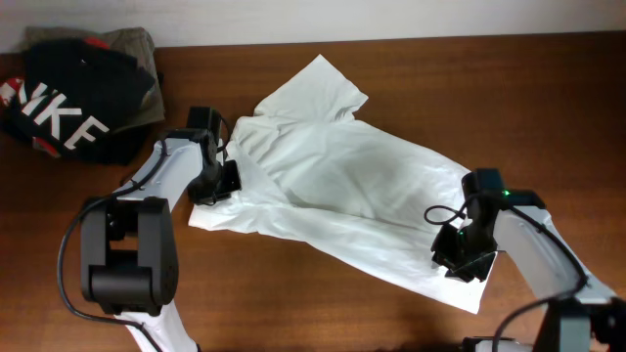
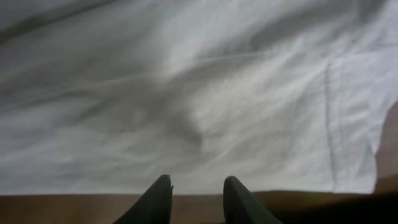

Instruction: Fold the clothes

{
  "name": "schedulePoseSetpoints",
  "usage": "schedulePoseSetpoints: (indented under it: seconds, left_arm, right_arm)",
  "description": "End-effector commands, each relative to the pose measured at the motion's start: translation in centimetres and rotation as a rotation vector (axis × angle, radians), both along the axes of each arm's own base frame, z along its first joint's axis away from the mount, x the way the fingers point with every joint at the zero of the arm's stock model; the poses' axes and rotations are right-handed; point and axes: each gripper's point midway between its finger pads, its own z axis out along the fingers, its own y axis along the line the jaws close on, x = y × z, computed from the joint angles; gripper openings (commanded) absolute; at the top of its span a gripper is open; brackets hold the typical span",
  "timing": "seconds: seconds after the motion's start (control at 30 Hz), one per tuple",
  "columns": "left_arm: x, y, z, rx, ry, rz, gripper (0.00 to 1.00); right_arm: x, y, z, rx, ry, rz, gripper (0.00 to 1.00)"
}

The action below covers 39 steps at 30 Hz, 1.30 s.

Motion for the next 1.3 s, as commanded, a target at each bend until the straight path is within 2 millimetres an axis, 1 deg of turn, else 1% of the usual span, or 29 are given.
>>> schedulePoseSetpoints:
  seconds: [0.0,0.07,0.1,0.2,0.23,0.3,0.4,0.43,0.5,0.53,0.57,0.6,0.63,0.67,0.7,0.73,0.8,0.83,0.9,0.97,1.0,1.07,1.1,1.13,1.2,1.27]
  left_arm:
    - [0.3,-0.2,-0.9,-0.008,-0.003,-0.005,0.01]
    - [0.8,-0.2,-1.3,-0.009,-0.016,-0.005,0.01]
    - [0.8,-0.3,-1.4,-0.010,-0.016,-0.006,0.01]
    - [0.2,-0.1,-3.5,-0.004,0.037,0.015,0.01]
    - [0.2,0.3,-4.1,0.009,0.045,0.031,0.01]
    - [0.1,2.5,-4.5,0.062,0.056,0.116,0.01]
    - [0.0,5.9,-4.5,0.068,0.064,0.210,0.01]
    - [-0.2,7.8,-4.5,0.066,0.071,0.261,0.01]
    - [-0.8,10.1,-4.5,0.064,0.084,0.327,0.01]
    - [-1.2,11.2,-4.5,0.062,0.094,0.371,0.01]
    - [-1.7,12.6,-4.5,0.059,0.104,0.428,0.01]
    - [-2.2,13.7,-4.4,0.057,0.115,0.478,0.01]
    - [-2.6,14.3,-4.4,0.054,0.127,0.504,0.01]
    - [-3.1,14.8,-4.4,0.041,0.140,0.527,0.01]
    - [-3.8,15.2,-4.2,0.033,0.160,0.549,0.01]
    - [-4.0,15.4,-4.1,0.032,0.166,0.559,0.01]
    - [-4.5,15.6,-3.4,0.036,0.173,0.611,0.01]
    - [-4.4,15.7,-2.2,0.036,0.153,0.647,0.01]
    - [-3.9,15.9,0.0,0.036,0.096,0.668,0.01]
    - [-3.0,16.0,3.5,0.035,-0.008,0.664,0.01]
    - [-2.5,15.8,5.3,0.029,-0.064,0.657,0.01]
    - [-2.0,15.2,8.6,0.028,-0.160,0.631,0.01]
    - [-1.8,14.9,9.4,0.028,-0.186,0.610,0.01]
    - [-1.6,14.1,10.5,0.028,-0.219,0.555,0.01]
    - [-1.5,13.0,10.7,0.028,-0.217,0.510,0.01]
    - [-1.4,11.9,10.2,0.025,-0.199,0.478,0.01]
  right_arm:
    - [-0.7,0.4,-2.3,0.016,0.086,-0.005,0.28]
    - [-0.6,0.4,-3.2,0.018,0.109,-0.006,0.29]
    - [-0.5,0.4,-3.8,0.019,0.123,-0.006,0.33]
    - [-0.8,0.4,-5.4,0.020,0.172,-0.006,0.34]
    - [-0.8,0.3,-6.0,0.017,0.184,-0.005,0.33]
    - [-0.7,0.1,-6.6,0.006,0.187,-0.004,0.33]
    - [0.1,-0.2,-6.7,-0.012,0.162,0.000,0.34]
    - [0.8,-0.5,-6.6,-0.022,0.136,0.029,0.34]
    - [2.1,-0.6,-6.3,-0.021,0.097,0.058,0.34]
    - [3.1,-0.7,-5.9,-0.026,0.073,0.058,0.34]
    - [4.4,-0.8,-5.5,-0.028,0.037,0.072,0.34]
    - [5.8,-0.9,-4.9,-0.029,-0.004,0.090,0.38]
    - [6.7,-0.9,-4.5,-0.030,-0.028,0.101,0.38]
    - [8.0,-1.2,-3.9,-0.042,-0.064,0.109,0.39]
    - [9.1,-1.6,-3.3,-0.071,-0.092,0.111,0.39]
    - [9.9,-2.1,-2.9,-0.095,-0.112,0.113,0.40]
    - [11.8,-2.9,-1.8,-0.144,-0.161,0.117,0.40]
    - [13.4,-3.0,-0.7,-0.150,-0.210,0.146,0.41]
    - [15.3,-3.4,1.0,-0.161,-0.263,0.151,0.42]
    - [16.2,-4.3,2.7,-0.178,-0.278,0.131,0.42]
    - [16.3,-4.8,3.9,-0.180,-0.270,0.120,0.39]
    - [15.9,-5.1,5.3,-0.173,-0.240,0.110,0.33]
    - [15.5,-4.9,5.6,-0.163,-0.223,0.112,0.31]
    - [14.5,-4.4,5.6,-0.132,-0.185,0.113,0.28]
    - [13.1,-3.3,4.8,-0.084,-0.140,0.154,0.25]
    - [12.2,-2.8,3.8,-0.071,-0.114,0.185,0.25]
